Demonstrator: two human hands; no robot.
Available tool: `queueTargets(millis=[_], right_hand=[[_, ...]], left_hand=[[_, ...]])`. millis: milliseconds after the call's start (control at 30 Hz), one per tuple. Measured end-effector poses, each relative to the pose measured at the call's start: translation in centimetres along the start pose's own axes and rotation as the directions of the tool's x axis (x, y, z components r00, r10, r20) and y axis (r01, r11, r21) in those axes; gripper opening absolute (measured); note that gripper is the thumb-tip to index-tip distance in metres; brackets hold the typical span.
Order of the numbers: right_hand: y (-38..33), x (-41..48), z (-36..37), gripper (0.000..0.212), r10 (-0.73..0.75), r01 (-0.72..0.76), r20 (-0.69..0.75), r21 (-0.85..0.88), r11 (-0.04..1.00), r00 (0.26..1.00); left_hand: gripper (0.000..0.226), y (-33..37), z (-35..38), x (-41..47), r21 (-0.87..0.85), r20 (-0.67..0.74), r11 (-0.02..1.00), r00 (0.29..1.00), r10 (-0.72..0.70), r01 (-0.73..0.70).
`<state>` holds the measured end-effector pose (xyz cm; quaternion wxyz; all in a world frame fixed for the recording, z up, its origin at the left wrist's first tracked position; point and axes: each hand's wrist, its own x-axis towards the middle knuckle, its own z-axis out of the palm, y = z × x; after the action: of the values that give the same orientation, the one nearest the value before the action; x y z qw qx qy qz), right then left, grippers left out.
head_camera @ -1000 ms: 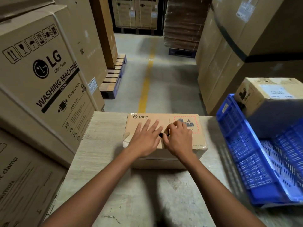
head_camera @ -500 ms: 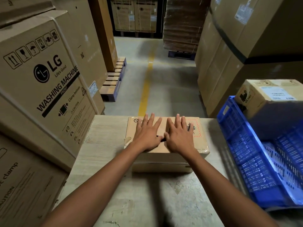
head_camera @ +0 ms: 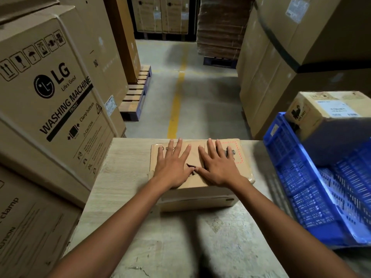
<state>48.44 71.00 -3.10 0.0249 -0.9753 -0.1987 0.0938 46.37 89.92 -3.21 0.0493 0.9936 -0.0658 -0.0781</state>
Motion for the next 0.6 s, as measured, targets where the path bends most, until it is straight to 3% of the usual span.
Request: queueTargets(millis=[133,200,267,333,467,600], right_hand=[[-0.8,0.2,-0.1,0.070,0.040,-0.041,-0.043,-0.021,0.999,0.998],[-1.2,-0.5,0.4,0.053,0.027,-0.018,-0.239,0.039,0.999,0.971],[-1.4,-1.8,1.4,0.028,-0.011,0.068,-0.500,0.096,0.993,0.866],[-1.5,-3.0,2.1,0.022,0.009,0.096,-0.619,0.136,0.986,0.785],[-1.7,-3.7,2.0,0.035,-0.049,0.103,-0.581,0.060,0.993,0.812],[-2.0,-3.1,2.4,0.037,-0.137,0.148,-0.520,-0.022,0.989,0.843]], left_hand=[[0.080,0.8,-0.8,0.4,-0.011,0.030,1.000,0.999,-0.013,0.013],[0.079,0.7,-1.2,0.1,-0.043,-0.008,0.999,1.000,0.001,-0.001],[0.074,0.6,-1.4,-0.5,-0.089,-0.033,0.996,0.999,0.011,-0.014],[0.062,1.1,-1.7,-1.6,-0.125,-0.105,0.992,0.994,-0.014,0.001],[0.031,3.0,-1.2,-4.2,-0.113,-0.337,0.994,0.941,-0.034,-0.004],[0.049,3.1,0.9,-5.2,-0.103,-0.288,0.991,0.956,0.052,-0.085]])
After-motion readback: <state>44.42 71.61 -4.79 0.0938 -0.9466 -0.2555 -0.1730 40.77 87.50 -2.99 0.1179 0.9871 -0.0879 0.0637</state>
